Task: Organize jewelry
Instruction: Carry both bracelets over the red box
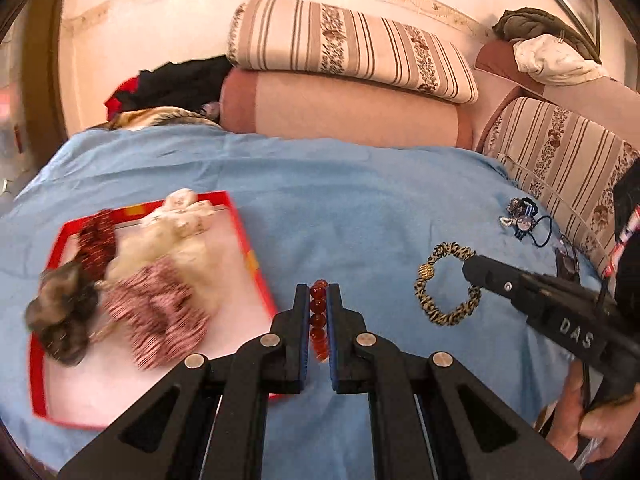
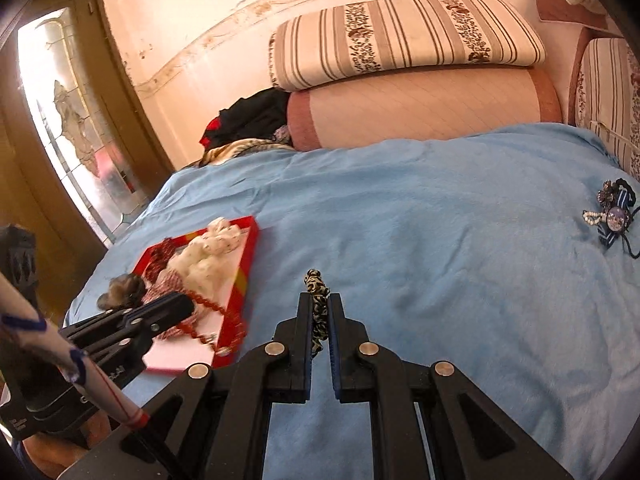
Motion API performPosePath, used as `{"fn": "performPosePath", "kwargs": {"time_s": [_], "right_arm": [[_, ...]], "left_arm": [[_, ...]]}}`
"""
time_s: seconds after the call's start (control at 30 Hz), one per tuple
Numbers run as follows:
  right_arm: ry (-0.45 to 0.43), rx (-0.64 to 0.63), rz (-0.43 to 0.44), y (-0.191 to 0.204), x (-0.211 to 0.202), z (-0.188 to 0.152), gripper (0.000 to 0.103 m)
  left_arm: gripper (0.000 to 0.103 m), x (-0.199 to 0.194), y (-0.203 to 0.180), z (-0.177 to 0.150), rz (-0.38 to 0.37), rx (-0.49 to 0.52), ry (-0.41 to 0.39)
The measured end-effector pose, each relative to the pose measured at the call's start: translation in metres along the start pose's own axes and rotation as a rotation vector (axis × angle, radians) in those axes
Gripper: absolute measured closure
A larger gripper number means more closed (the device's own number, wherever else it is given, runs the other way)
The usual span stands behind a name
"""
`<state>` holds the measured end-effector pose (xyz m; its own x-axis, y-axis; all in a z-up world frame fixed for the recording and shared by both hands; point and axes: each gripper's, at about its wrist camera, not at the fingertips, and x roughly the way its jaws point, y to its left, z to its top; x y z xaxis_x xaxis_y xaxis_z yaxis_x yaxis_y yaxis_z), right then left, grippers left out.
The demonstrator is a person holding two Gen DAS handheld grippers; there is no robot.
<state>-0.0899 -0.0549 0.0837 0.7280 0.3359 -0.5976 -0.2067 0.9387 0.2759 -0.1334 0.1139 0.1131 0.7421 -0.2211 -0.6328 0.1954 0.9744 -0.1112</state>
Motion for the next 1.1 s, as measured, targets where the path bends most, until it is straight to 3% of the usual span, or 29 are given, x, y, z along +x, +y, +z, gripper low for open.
{"fn": "performPosePath", "kwargs": {"time_s": [0.23, 0.5, 1.1], "right_arm": [[-0.001, -0.047, 0.013, 0.023, -0.005, -0.021, 0.095], [0.018, -0.089, 0.017, 0.038, -0.002, -0.040, 0.095], [0.054, -0.096, -0.009, 0.064, 0.002, -0.040, 0.095]], "left_arm": [[0.096, -0.023, 0.020, -0.023, 0.046, -0.014, -0.050], [0.096, -0.014, 0.025, -0.032, 0.073, 0.002, -0.065], [0.096, -0.029, 0.035, -0.027, 0.077, -0.002, -0.129]]}}
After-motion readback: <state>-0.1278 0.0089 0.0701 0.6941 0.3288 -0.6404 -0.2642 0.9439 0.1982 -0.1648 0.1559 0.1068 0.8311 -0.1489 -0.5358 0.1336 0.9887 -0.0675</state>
